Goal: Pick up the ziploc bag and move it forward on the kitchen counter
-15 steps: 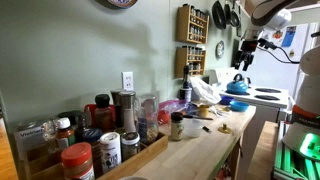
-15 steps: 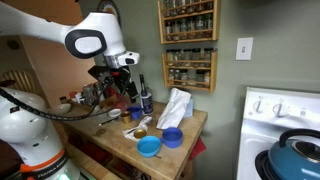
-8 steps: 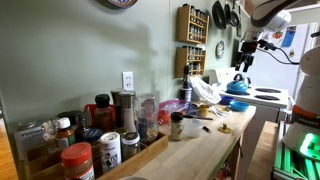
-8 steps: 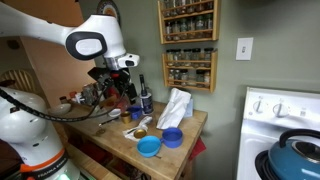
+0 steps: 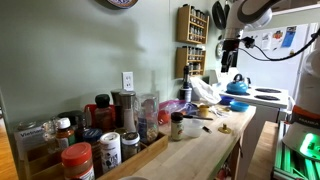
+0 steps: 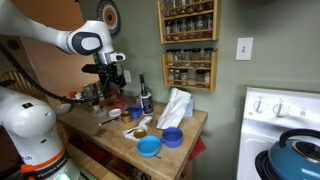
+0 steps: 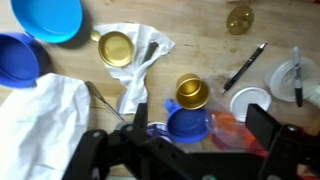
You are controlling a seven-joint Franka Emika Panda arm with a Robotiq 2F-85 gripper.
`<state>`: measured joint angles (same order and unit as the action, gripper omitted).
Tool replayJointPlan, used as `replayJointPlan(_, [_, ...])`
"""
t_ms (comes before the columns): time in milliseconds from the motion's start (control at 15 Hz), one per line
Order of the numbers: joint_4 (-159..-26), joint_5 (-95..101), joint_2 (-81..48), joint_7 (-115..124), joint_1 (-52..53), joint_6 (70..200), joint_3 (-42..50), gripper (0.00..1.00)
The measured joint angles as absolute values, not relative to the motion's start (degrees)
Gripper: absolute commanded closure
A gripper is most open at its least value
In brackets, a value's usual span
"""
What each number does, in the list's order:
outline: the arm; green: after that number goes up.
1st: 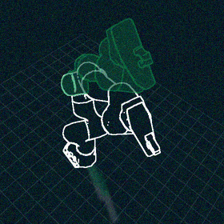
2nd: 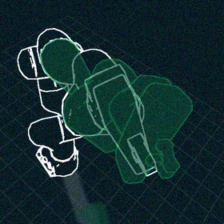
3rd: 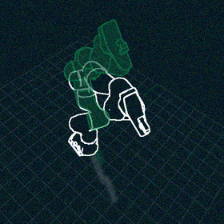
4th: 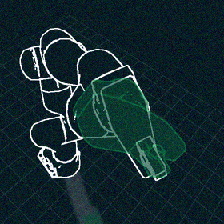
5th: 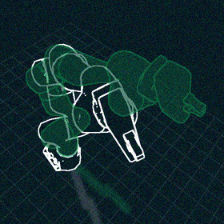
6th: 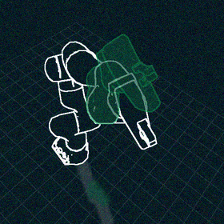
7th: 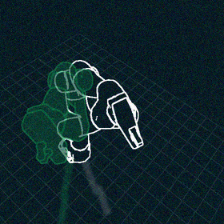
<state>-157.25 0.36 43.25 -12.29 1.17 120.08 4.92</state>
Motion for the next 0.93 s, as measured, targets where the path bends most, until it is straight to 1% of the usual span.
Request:
replayJointPlan(200, [-153.6,-0.6,39.6,-11.9,8.0,121.4,-2.0,0.0])
replayJointPlan(400, [-148.1,0.0,34.1,-13.0,12.1,124.6,-6.7,0.0])
replayJointPlan(667, [-142.8,0.2,26.6,-17.1,15.8,127.7,-8.6,0.0])
replayJointPlan(933, [-142.6,0.2,26.6,-17.1,15.6,127.7,-8.4,0.0])
